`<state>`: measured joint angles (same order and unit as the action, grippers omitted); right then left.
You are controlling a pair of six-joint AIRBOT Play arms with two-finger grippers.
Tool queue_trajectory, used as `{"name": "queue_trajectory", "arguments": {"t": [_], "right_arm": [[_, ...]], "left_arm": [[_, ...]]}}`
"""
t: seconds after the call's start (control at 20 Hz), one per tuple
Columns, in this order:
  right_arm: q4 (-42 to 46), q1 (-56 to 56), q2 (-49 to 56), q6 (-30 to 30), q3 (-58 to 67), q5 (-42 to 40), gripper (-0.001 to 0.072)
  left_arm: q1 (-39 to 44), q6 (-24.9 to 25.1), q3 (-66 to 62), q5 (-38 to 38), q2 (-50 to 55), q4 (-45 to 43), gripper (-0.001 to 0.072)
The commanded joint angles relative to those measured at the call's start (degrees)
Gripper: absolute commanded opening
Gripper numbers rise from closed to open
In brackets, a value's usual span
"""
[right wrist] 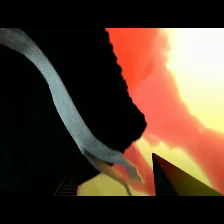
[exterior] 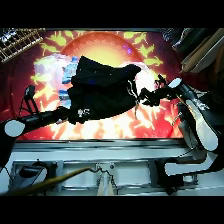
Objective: Fold the clothes and pants, and hang the long-sleeved shirts on hangers.
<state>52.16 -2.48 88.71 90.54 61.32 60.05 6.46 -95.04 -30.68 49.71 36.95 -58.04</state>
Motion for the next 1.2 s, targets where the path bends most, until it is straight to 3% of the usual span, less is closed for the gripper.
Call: {"name": "queue_trajectory", "arguments": {"t": [0.0,0.25,0.3,0.55,0.65,0.8,1.15], "right_arm": [[-1.4,1.2,1.9,0.9,0.4,-5.0,0.0515],[-2.3,3.2,4.5,1.4,1.7,-7.0,0.0512],[-2.6,3.9,4.5,1.5,1.8,-8.2,0.0478],[-3.9,5.0,4.3,1.8,3.0,-9.9,0.0053],[-3.5,5.0,2.9,1.7,3.1,-9.8,0.0056],[-2.3,5.0,0.7,1.3,3.1,-9.1,0.0056],[-1.9,5.0,-0.2,-1.0,3.1,-4.0,0.0055]], "left_arm": [[0.1,-0.3,0.6,1.9,-1.1,1.3,0.0452],[0.2,-0.3,0.6,1.9,-1.1,1.2,0.0452],[0.2,-0.3,0.6,2.0,-1.1,1.0,0.0451],[0.2,-0.2,4.8,2.6,-1.1,1.0,0.0452],[0.2,-1.3,8.4,2.8,-1.1,1.1,0.0455],[0.2,-5.3,13.2,-0.2,-1.0,2.3,0.0564],[0.2,-5.3,15.8,-13.2,6.6,15.3,0.0575]]}}
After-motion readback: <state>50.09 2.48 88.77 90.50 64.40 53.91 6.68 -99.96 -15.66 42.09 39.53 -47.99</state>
